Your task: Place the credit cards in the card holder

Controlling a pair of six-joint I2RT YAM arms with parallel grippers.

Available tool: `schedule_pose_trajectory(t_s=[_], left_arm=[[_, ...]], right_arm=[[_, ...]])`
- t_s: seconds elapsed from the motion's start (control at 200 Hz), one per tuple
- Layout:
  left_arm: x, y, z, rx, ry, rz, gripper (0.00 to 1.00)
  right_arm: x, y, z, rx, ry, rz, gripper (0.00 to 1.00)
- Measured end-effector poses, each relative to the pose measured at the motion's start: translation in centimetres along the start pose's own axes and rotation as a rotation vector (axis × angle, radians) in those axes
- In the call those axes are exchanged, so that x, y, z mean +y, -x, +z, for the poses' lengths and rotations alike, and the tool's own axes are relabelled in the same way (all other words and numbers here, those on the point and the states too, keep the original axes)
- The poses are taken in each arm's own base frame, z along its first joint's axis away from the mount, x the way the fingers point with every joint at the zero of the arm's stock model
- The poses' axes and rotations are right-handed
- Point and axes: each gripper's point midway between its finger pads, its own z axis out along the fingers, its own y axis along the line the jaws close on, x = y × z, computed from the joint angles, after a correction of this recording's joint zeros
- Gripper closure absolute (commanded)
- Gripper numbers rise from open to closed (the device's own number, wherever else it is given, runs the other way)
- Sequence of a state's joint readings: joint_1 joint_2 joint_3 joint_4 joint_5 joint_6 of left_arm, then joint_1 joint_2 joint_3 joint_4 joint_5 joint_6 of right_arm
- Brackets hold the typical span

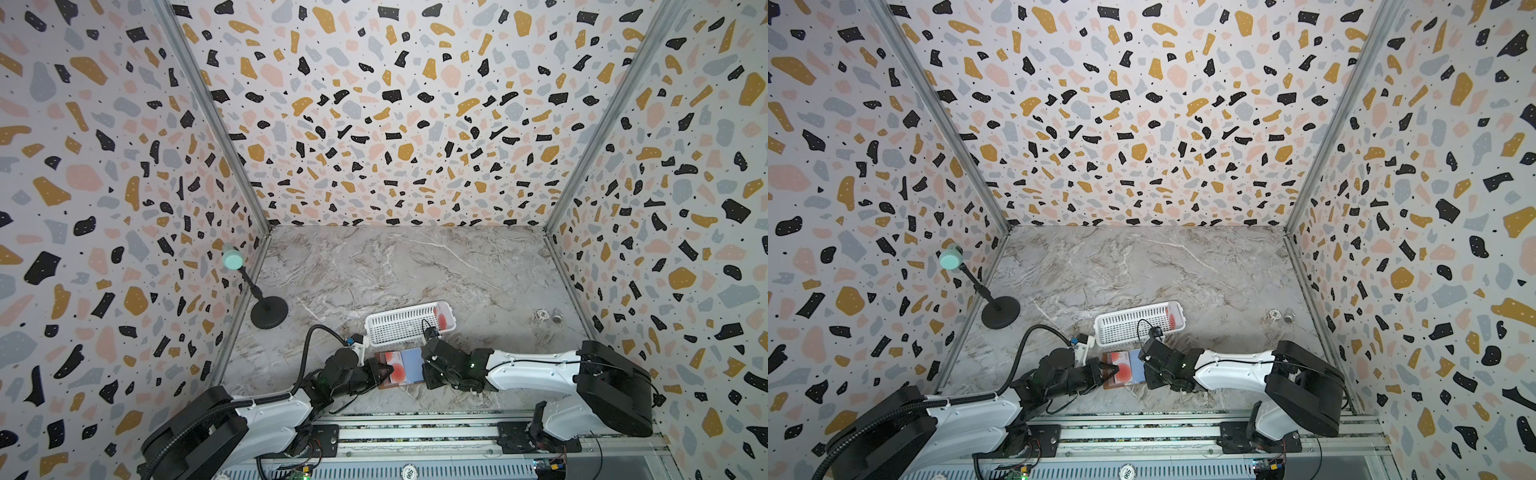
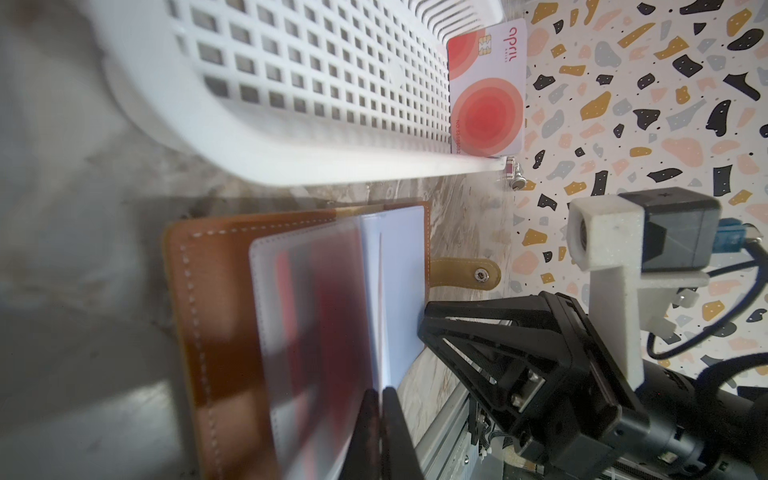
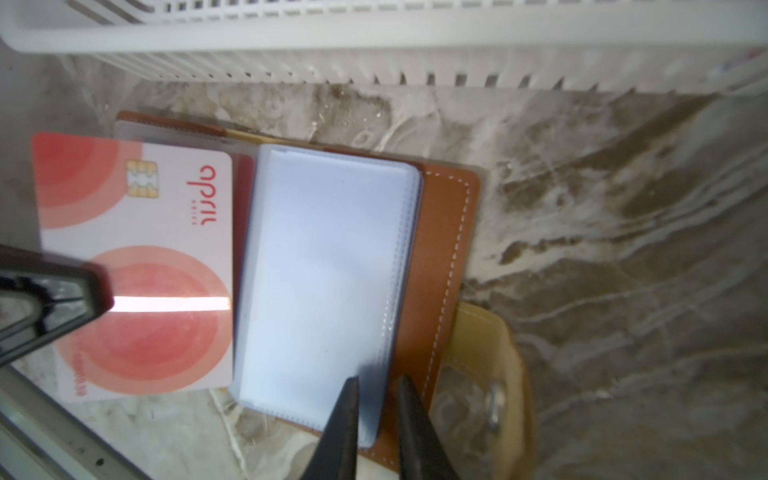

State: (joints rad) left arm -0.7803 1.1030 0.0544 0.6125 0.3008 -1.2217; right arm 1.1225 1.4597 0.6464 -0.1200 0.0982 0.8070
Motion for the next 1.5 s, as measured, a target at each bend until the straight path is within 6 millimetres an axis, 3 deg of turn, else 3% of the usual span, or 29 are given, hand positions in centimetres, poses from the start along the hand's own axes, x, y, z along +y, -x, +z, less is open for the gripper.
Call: schedule_pose_trajectory(t_s=[1.502], left_arm=[[0.7, 0.1, 1.5, 0.048, -0.012, -0.008, 0.99]], right_arm=[[0.0, 0.0, 0.0, -0.003, -0.005, 0.016, 0.86]])
